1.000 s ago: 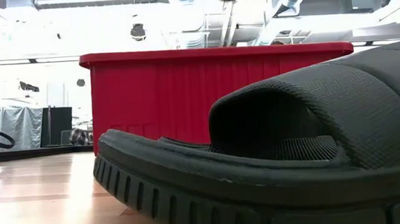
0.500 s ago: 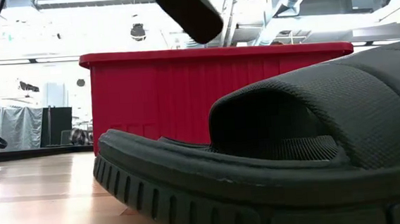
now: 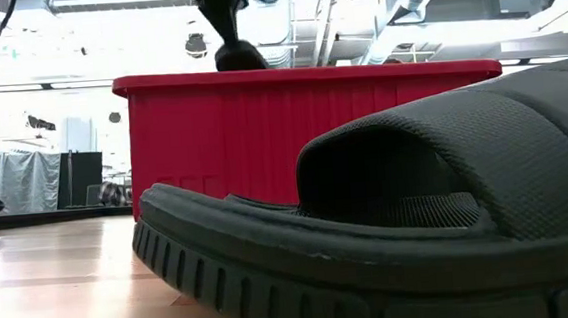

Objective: Pick and place slides into bin
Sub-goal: Put the top black slipper into the red bin

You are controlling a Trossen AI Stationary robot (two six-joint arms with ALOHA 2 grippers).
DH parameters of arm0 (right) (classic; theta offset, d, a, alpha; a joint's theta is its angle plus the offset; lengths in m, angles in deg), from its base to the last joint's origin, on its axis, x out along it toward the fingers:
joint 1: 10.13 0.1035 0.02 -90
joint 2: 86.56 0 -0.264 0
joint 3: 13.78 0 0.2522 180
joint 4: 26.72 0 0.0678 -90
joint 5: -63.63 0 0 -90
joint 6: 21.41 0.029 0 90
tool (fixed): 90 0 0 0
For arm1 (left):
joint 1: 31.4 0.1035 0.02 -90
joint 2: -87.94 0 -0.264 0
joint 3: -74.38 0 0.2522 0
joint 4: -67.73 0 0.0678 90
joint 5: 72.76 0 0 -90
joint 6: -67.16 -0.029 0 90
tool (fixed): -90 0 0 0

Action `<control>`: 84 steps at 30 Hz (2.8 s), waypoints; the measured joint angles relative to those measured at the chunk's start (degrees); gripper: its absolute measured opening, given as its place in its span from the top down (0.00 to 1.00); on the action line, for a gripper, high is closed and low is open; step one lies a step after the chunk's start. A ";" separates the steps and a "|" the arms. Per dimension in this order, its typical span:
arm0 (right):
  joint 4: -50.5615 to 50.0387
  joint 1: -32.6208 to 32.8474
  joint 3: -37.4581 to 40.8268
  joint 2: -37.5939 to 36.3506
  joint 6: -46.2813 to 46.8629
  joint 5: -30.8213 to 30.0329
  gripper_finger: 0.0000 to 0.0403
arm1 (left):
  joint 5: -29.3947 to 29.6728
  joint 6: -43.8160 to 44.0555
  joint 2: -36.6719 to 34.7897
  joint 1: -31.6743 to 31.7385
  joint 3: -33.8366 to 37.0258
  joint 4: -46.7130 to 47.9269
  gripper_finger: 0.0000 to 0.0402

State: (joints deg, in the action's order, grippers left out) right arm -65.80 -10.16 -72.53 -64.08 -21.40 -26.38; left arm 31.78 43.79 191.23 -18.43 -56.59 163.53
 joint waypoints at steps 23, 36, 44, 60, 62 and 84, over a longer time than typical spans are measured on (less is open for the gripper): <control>0.00 0.02 0.00 0.00 0.00 0.00 1.00 | -2.97 0.56 -0.12 9.78 18.82 -16.08 1.00; 0.01 0.00 0.00 0.00 0.00 -0.01 1.00 | -3.80 -0.09 -0.13 11.13 23.10 -17.69 1.00; 0.00 0.02 0.00 0.00 0.00 -0.01 1.00 | -4.33 0.00 -0.12 11.13 23.52 -18.82 1.00; 0.02 0.02 0.00 0.00 0.00 0.00 1.00 | -5.18 0.63 -0.13 11.06 23.52 -19.65 1.00; 0.00 0.00 0.00 0.00 0.00 0.00 1.00 | -5.20 0.65 -0.13 11.06 23.52 -19.67 1.00; 0.01 0.01 0.00 0.00 0.00 -0.01 1.00 | -5.41 0.65 -0.11 10.95 23.50 -20.09 1.00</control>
State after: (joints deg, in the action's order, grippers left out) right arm -65.80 -10.15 -72.53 -64.08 -21.40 -26.39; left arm 26.37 44.44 191.12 -7.48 -33.09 143.44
